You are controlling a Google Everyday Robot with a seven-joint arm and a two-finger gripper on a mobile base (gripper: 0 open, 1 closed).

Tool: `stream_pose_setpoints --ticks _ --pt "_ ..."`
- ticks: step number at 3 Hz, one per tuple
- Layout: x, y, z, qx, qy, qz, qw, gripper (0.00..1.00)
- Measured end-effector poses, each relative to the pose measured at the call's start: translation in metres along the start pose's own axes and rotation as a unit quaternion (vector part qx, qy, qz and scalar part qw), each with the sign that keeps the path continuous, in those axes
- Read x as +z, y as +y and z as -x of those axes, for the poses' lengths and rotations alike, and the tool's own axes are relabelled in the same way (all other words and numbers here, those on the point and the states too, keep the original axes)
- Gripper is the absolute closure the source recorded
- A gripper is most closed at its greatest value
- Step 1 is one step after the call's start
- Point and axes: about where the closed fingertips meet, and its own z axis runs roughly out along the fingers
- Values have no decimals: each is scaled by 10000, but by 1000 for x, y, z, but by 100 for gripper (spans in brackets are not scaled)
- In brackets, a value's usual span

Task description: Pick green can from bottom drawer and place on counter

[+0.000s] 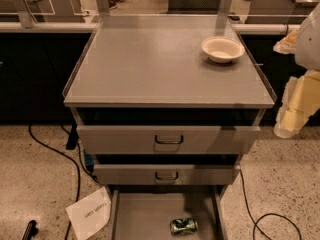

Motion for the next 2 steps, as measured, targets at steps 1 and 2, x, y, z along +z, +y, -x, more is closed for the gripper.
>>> stream_pose_setpoints --ticks 1,2 --pt "0 0 0 0 0 0 10000 0" --pt "4 4 1 -76 -46 -107 9999 0"
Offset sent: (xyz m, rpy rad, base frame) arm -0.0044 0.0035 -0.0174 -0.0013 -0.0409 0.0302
